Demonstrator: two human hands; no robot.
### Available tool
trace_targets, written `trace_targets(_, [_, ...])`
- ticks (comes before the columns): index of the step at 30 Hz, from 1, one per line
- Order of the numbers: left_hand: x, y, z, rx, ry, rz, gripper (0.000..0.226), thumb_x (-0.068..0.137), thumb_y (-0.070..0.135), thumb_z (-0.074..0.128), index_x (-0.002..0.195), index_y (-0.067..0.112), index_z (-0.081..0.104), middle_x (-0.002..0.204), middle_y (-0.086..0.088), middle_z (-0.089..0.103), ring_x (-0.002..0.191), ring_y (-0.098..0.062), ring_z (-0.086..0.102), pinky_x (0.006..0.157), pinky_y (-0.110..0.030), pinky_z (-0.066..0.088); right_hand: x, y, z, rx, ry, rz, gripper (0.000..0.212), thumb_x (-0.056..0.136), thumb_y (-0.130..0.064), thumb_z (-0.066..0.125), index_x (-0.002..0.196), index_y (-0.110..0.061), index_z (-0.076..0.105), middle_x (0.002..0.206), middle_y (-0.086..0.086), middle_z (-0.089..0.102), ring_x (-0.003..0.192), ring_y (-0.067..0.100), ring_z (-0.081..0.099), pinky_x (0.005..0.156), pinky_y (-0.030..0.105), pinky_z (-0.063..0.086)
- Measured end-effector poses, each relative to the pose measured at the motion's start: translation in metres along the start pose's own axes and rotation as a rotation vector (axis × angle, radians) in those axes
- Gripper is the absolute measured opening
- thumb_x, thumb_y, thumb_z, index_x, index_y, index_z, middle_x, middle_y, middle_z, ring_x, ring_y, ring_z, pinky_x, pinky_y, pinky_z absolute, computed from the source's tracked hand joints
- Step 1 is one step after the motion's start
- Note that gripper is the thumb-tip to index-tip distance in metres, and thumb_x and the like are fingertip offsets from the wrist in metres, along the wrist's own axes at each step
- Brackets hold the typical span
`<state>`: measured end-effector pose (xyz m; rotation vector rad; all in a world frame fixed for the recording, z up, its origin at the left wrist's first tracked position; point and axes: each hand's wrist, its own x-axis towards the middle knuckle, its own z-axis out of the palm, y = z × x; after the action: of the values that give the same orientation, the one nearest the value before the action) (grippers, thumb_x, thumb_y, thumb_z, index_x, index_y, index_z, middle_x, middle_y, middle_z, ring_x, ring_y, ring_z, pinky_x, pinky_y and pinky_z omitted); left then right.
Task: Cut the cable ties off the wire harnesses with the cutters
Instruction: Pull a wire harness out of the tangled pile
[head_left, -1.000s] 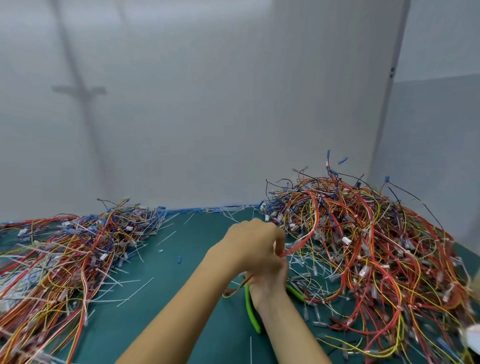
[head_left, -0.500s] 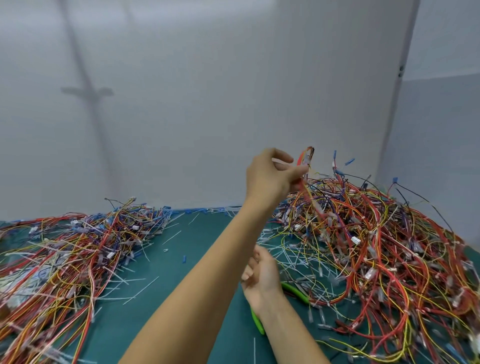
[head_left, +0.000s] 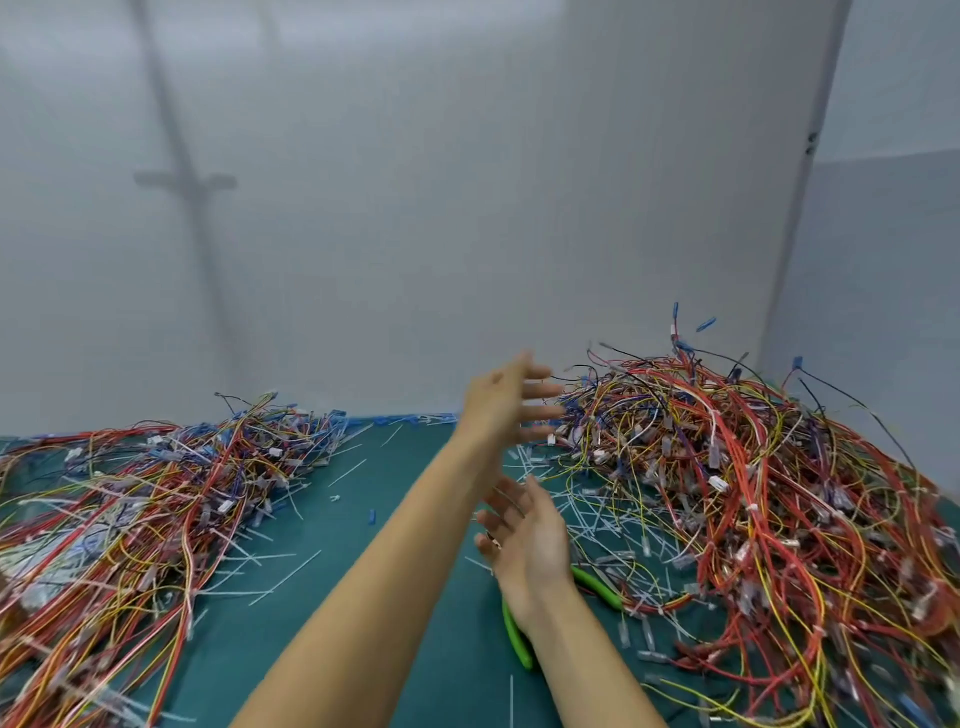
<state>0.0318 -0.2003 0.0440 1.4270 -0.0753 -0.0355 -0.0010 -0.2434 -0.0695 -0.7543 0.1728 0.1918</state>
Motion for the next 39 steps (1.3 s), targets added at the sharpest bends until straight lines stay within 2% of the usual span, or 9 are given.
trace_targets(4, [0.012,-0.008,-0.065,0.06,0.388,0.072,0.018,0.1,0.025,0.049,0.099,0.011,0.061,0.097,-0.005,0.067,0.074,-0.016,0.065,0.061,-0.029,0.055,0.0,0.0,-0.001,-0.051,-0.001,-0.037,0.039,0.101,-0.04,0.041,0.101,-0.013,0.068,0.08,0.001,0.071,0.065,0.013,0.057,0.051,0.024,0.042])
trace_targets(9, [0.006,-0.025,-0.161,1.217,0.733,0.03,0.033,0.092,0.022,0.052,0.118,0.003,0.06,0.123,-0.019,0.059,0.116,-0.037,0.05,0.095,-0.044,0.043,-0.003,0.002,-0.003,-0.091,0.019,-0.041,0.037,0.1,-0.04,0.044,0.107,-0.012,0.068,0.086,0.002,0.072,0.066,0.013,0.059,0.05,0.024,0.045])
trace_targets(12, [-0.007,-0.03,-0.197,1.426,0.897,-0.106,0.051,0.087,0.02,0.058,0.129,-0.006,0.046,0.134,-0.028,0.045,0.124,-0.044,0.039,0.1,-0.049,0.036,-0.002,0.003,-0.002,-0.122,0.026,-0.038,0.036,0.1,-0.038,0.045,0.107,-0.012,0.069,0.088,0.002,0.072,0.067,0.013,0.059,0.051,0.024,0.046])
trace_targets(16, [-0.02,-0.031,-0.231,1.485,0.842,-0.379,0.055,0.091,0.018,0.06,0.135,-0.007,0.038,0.139,-0.029,0.043,0.132,-0.047,0.035,0.104,-0.053,0.038,-0.003,0.003,-0.002,-0.123,0.033,-0.037,0.035,0.1,-0.036,0.045,0.106,-0.011,0.068,0.087,0.003,0.072,0.064,0.013,0.057,0.049,0.024,0.046])
trace_targets(19, [-0.024,-0.026,-0.244,1.648,0.793,-0.338,0.027,0.089,0.008,0.057,0.116,0.003,0.056,0.115,-0.022,0.063,0.117,-0.041,0.054,0.095,-0.045,0.046,-0.004,0.003,-0.001,-0.132,0.025,-0.031,0.033,0.101,-0.035,0.046,0.105,-0.011,0.068,0.083,0.001,0.072,0.06,0.012,0.057,0.049,0.023,0.045])
trace_targets(25, [-0.013,-0.007,-0.242,1.111,0.914,0.014,0.028,0.095,0.01,0.051,0.12,-0.001,0.046,0.107,-0.027,0.063,0.1,-0.045,0.058,0.086,-0.05,0.044,-0.004,0.003,-0.001,-0.161,0.02,-0.032,0.032,0.101,-0.032,0.046,0.108,-0.01,0.068,0.082,0.001,0.071,0.06,0.012,0.057,0.052,0.025,0.044])
trace_targets(31, [-0.015,0.017,-0.214,0.58,0.959,0.305,0.044,0.093,0.019,0.065,0.131,0.008,0.046,0.092,-0.004,0.065,0.105,-0.032,0.062,0.101,-0.052,0.043,-0.006,0.0,0.001,-0.179,-0.009,-0.061,0.031,0.101,-0.03,0.046,0.109,-0.009,0.068,0.082,0.001,0.071,0.059,0.012,0.057,0.05,0.024,0.044])
trace_targets(35, [-0.025,0.036,-0.182,0.375,0.793,0.5,0.034,0.092,0.016,0.067,0.124,0.012,0.057,0.098,-0.007,0.069,0.082,-0.016,0.068,0.073,-0.034,0.058,-0.009,0.0,0.004,-0.218,-0.041,-0.086,0.03,0.101,-0.028,0.046,0.106,-0.009,0.068,0.082,0.001,0.071,0.061,0.012,0.056,0.052,0.025,0.044])
trace_targets(39, [-0.027,0.068,-0.139,0.257,0.619,0.66,0.028,0.089,0.016,0.071,0.113,0.01,0.061,0.091,-0.005,0.068,0.07,-0.01,0.066,0.05,-0.018,0.051,-0.012,-0.002,0.008,-0.271,-0.114,-0.145,0.028,0.1,-0.027,0.048,0.107,-0.009,0.069,0.089,0.004,0.071,0.063,0.013,0.057,0.053,0.025,0.044])
